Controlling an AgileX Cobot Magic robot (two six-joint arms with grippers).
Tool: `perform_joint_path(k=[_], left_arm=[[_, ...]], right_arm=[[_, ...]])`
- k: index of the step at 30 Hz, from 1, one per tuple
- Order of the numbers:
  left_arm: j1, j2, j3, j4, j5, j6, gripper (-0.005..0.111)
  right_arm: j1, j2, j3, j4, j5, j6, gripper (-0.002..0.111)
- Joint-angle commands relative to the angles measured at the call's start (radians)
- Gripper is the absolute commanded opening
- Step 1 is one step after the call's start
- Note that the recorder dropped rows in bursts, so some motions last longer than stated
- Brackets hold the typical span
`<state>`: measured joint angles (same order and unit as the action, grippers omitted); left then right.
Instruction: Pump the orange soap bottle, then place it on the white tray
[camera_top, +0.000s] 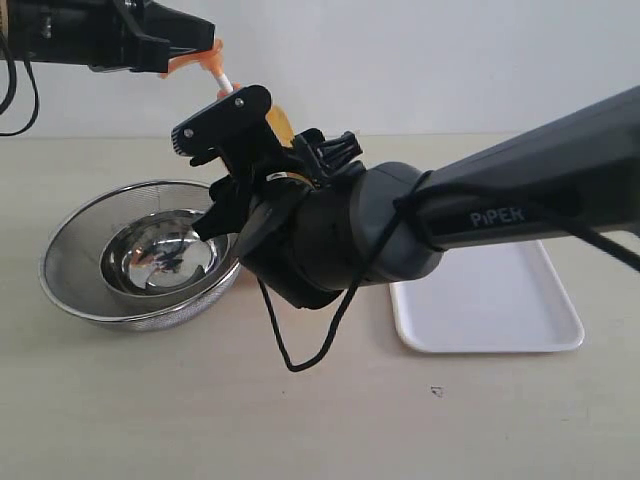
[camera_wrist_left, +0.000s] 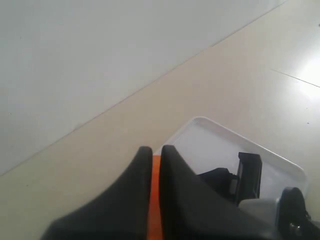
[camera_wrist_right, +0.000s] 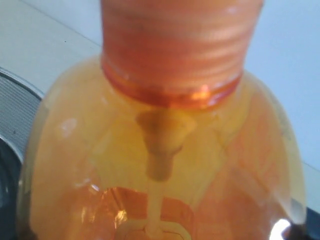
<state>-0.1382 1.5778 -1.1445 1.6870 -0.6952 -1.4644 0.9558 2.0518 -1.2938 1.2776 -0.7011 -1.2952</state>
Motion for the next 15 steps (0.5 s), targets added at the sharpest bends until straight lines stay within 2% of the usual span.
perform_joint_path(k=[1,15], left_arm=[[-0.002,0.029,0.018,0.057,0.004,-0.013,0.005],[-0.002,0.031,0.055,0.057,0.011,-0.013,0.005]], right_arm=[[0.001,-0.017,-0.014,-0.047,-0.025,-0.019,0.000],[0.001,-0.017,-0.014,-0.047,-0.025,-0.019,0.000]])
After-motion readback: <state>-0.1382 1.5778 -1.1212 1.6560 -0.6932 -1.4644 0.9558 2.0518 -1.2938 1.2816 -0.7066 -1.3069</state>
